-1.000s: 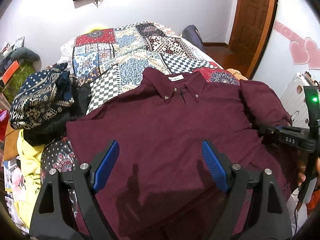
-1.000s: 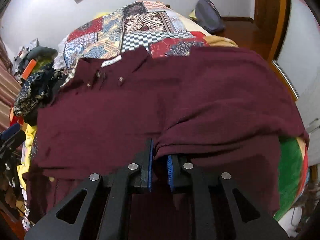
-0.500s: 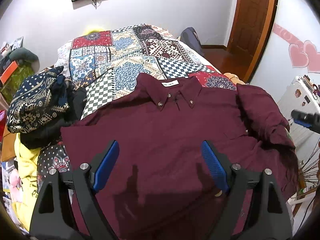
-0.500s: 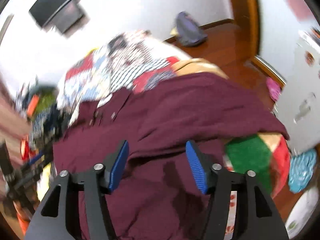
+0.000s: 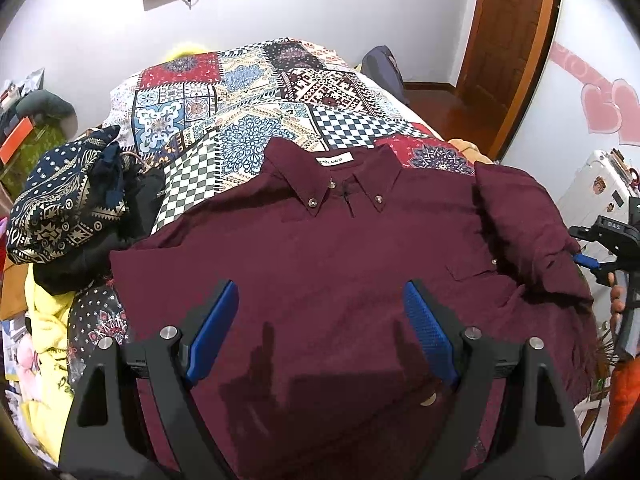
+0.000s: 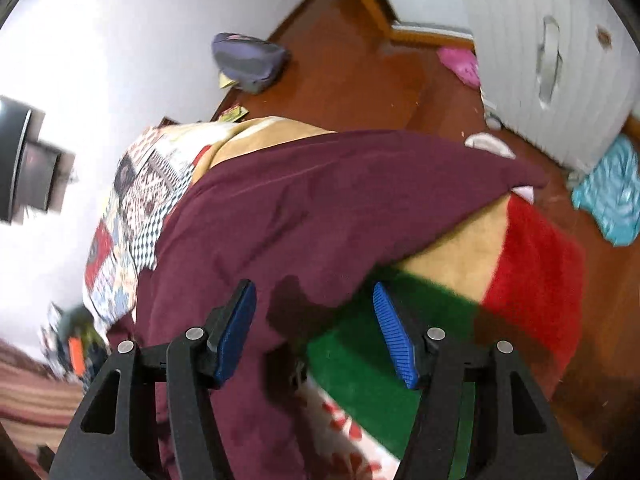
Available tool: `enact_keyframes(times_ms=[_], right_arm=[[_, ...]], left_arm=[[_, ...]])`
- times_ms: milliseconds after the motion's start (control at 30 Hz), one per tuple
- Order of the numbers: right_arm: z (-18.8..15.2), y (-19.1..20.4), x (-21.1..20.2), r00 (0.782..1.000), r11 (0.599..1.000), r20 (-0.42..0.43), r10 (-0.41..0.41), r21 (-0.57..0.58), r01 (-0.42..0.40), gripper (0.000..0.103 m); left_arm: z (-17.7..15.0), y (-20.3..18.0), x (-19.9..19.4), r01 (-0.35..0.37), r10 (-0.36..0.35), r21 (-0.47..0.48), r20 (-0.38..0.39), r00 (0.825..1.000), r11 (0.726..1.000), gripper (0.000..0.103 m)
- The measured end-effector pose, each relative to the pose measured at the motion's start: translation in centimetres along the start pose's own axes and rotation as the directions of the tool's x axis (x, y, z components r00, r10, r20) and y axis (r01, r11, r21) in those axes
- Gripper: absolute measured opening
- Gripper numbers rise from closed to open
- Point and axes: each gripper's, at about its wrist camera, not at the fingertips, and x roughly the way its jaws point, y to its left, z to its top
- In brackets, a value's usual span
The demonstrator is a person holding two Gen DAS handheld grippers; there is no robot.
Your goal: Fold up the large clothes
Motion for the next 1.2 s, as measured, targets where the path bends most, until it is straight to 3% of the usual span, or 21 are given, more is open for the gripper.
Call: enact_keyframes(times_ms=[100, 267, 433, 567, 700, 833, 967, 1067, 1200], right_arm=[[0.7, -0.8, 0.9, 1.0, 0.999, 0.015, -0.004, 0.039, 0.003, 0.056], [1.5, 0.4, 0.9, 0.997, 0.999, 0.068, -0.048, 0.002, 0.048, 0.016], [1.8, 3.9, -1.7, 0.977, 0.984, 0.194, -0.087, -0.136, 0.114, 0.01], [0.9, 9.2, -6.4, 0.948, 0.951, 0.32, 0.002, -0.295, 0.097, 0.009], [-0.9, 14.5, -10.0, 0.916, 0.892, 0.38, 0.127, -0.448, 0.062, 0.009], [-3.5, 20.2, -12.0, 0.902, 0.809, 0.344, 0.262, -0.587, -0.012, 0.009], [-6.6, 24.9, -11.3, 0.906, 0.723, 0.228, 0.355, -0.682, -0.111, 0.009], [-9.7, 27.9, -9.5, 0.917, 0.657, 0.139, 0.375, -0.738, -0.157, 0.009], [-13.9, 30.1, -5.3, 0.941, 0.582, -0.007, 0.339, -0.784, -0.215, 0.009]], left_arm=[[0.0, 0.1, 0.1, -0.003, 0.002, -0.009, -0.004, 1.0, 1.0, 0.084], [0.0, 0.4, 0.2, -0.017, 0.017, -0.011, -0.004, 1.0, 1.0, 0.084], [0.0, 0.7, -0.1, -0.025, 0.025, -0.013, 0.005, 1.0, 1.0, 0.084], [0.1, 1.3, -0.8, -0.025, 0.026, -0.022, 0.025, 0.999, 0.999, 0.084], [0.1, 1.9, -1.6, -0.019, 0.021, -0.037, 0.05, 0.999, 0.999, 0.084], [0.0, 2.8, -2.9, -0.018, 0.022, -0.054, 0.083, 0.996, 0.998, 0.084], [-0.2, 4.3, -4.2, -0.02, 0.029, -0.078, 0.112, 0.993, 0.997, 0.084], [-0.6, 5.7, -5.3, -0.032, 0.046, -0.102, 0.134, 0.99, 0.994, 0.084], [-1.3, 7.6, -6.1, -0.051, 0.071, -0.136, 0.146, 0.987, 0.989, 0.084]])
